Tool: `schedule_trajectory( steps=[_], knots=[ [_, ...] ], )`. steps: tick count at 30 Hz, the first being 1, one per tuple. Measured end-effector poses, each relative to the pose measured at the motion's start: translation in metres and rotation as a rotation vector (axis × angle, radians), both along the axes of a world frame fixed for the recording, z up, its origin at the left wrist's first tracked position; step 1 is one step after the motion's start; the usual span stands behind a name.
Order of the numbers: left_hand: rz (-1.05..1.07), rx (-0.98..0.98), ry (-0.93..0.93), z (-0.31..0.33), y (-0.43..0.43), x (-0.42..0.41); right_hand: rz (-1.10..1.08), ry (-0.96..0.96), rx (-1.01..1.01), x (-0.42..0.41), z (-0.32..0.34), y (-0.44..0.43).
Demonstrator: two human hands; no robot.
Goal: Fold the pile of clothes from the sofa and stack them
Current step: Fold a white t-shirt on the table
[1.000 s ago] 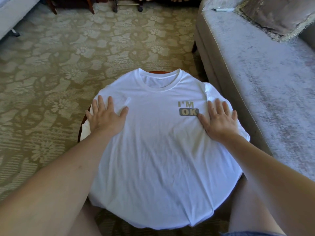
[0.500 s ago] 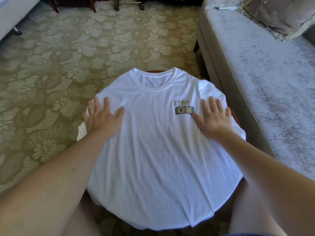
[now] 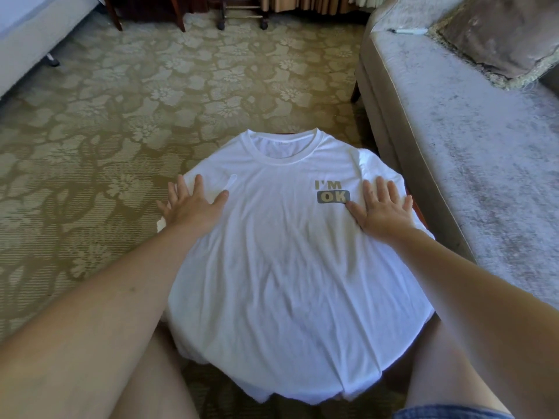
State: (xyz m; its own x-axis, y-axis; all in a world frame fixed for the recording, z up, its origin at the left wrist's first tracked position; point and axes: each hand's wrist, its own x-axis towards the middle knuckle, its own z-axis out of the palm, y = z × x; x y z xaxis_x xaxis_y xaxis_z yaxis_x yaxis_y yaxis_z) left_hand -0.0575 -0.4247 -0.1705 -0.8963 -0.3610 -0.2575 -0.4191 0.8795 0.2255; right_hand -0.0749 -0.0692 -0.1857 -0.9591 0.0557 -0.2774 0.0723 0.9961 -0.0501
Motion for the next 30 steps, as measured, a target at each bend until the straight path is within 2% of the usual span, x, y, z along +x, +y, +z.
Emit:
schedule_trajectory(
  steps=[3,5,7,10,13,17,22,30],
  knots=[
    [0.070,0.080,0.168,0.011,-0.014,0.034,-0.032,0.050,-0.065,0.012,0.013,0.001],
    [0.160,0.250,0.273,0.015,-0.022,0.062,-0.073,0.252,-0.181,0.038,0.020,0.006],
    [0.302,0.456,0.309,0.011,-0.030,0.080,-0.137,0.373,-0.280,0.062,0.021,0.016],
    [0.430,0.637,0.244,0.006,-0.034,0.113,-0.320,0.301,-0.517,0.099,0.025,0.040],
    [0.427,0.719,0.180,0.008,-0.028,0.136,-0.532,0.155,-0.800,0.125,0.025,0.062],
    [0.390,0.679,0.110,0.016,-0.026,0.155,-0.693,0.132,-0.965,0.147,0.014,0.076],
    [0.360,0.596,0.075,0.025,-0.026,0.170,-0.737,0.067,-1.056,0.156,0.008,0.078],
    [0.276,0.484,-0.009,0.040,-0.029,0.183,-0.678,0.010,-0.965,0.169,0.010,0.077]
  ],
)
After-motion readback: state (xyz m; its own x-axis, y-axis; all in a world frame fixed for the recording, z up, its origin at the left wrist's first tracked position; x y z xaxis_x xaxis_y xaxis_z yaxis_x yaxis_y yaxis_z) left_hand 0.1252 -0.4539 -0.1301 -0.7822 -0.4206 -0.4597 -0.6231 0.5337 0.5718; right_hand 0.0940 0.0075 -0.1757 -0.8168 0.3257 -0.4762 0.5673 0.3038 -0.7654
